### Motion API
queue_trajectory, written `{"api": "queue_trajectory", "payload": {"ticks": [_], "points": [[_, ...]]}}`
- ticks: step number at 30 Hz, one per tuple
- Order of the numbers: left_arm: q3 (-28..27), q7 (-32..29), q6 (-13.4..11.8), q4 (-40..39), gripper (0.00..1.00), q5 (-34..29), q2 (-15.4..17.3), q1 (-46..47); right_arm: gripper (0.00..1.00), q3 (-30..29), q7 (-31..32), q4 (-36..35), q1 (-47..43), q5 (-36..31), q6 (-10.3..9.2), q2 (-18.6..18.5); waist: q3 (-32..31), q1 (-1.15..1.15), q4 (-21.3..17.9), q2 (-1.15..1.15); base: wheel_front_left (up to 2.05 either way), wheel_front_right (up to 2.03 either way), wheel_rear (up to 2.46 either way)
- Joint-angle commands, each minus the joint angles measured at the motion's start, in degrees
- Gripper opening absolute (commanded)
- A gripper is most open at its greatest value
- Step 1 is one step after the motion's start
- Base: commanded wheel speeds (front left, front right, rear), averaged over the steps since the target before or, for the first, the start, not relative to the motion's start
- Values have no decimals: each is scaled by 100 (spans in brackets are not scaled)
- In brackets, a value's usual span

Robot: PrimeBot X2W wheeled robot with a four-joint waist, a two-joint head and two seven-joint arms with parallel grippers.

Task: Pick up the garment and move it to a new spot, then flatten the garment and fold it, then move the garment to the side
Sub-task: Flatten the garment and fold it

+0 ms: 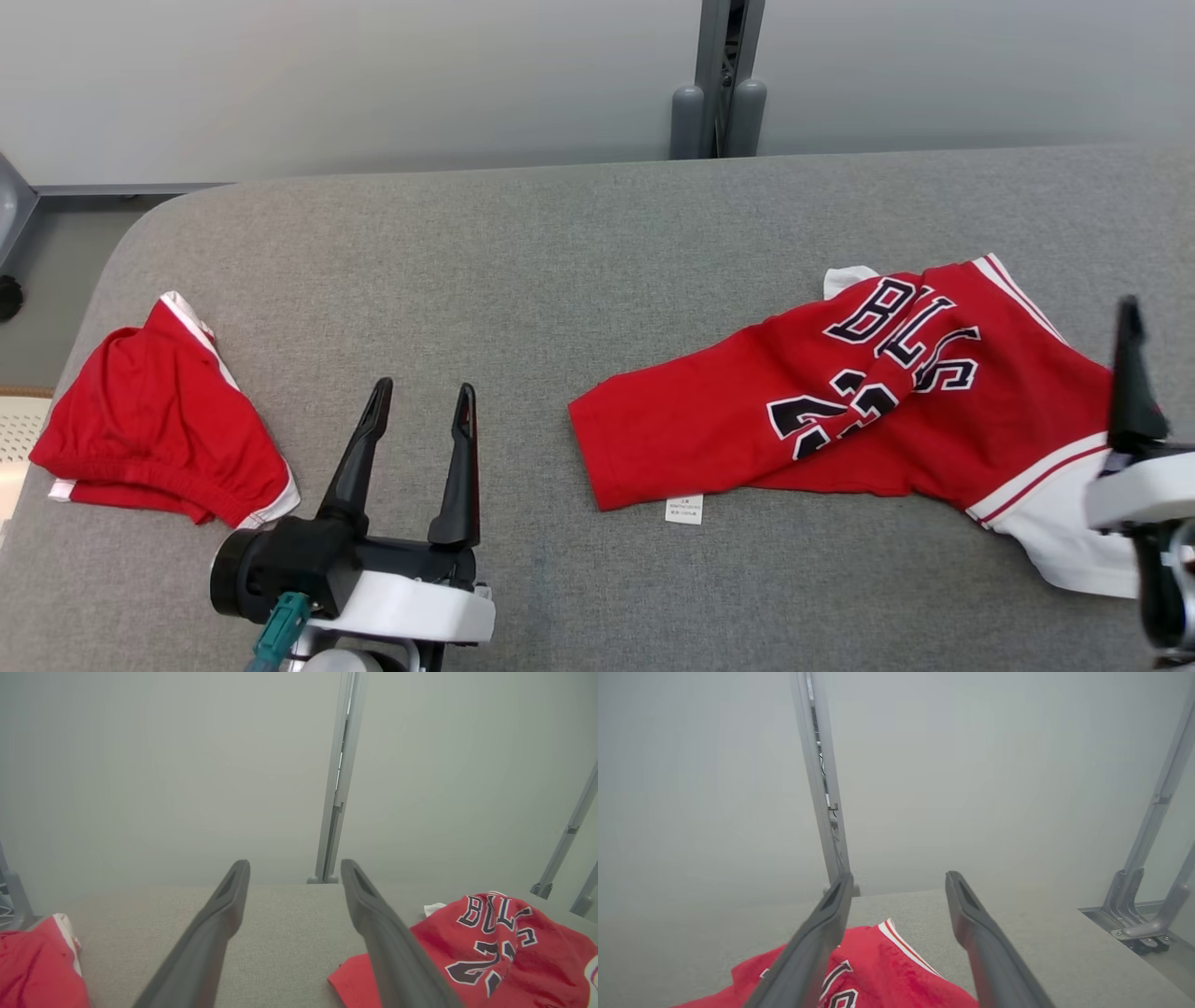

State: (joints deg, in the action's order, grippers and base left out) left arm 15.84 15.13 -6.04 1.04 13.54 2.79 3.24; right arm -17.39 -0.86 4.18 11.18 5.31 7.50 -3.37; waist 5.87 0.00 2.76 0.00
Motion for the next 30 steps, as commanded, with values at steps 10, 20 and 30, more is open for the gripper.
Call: {"api": "queue_trajectory", "payload": {"ticks": [10,20,30], "points": [[-90,3,3,-138,100,58,18,53,100,1622,-912,-725,-638,509,-2,3,-101,0,-140,0,0,0,0],[-165,3,-19,-49,100,115,19,-51,100,2291,-1378,-471,-1068,782,-2,28,-121,0,-203,0,0,0,0],[-186,3,43,3,100,85,19,1,100,2330,-1442,-475,-960,748,-1,34,4,0,-228,0,0,0,0]]}}
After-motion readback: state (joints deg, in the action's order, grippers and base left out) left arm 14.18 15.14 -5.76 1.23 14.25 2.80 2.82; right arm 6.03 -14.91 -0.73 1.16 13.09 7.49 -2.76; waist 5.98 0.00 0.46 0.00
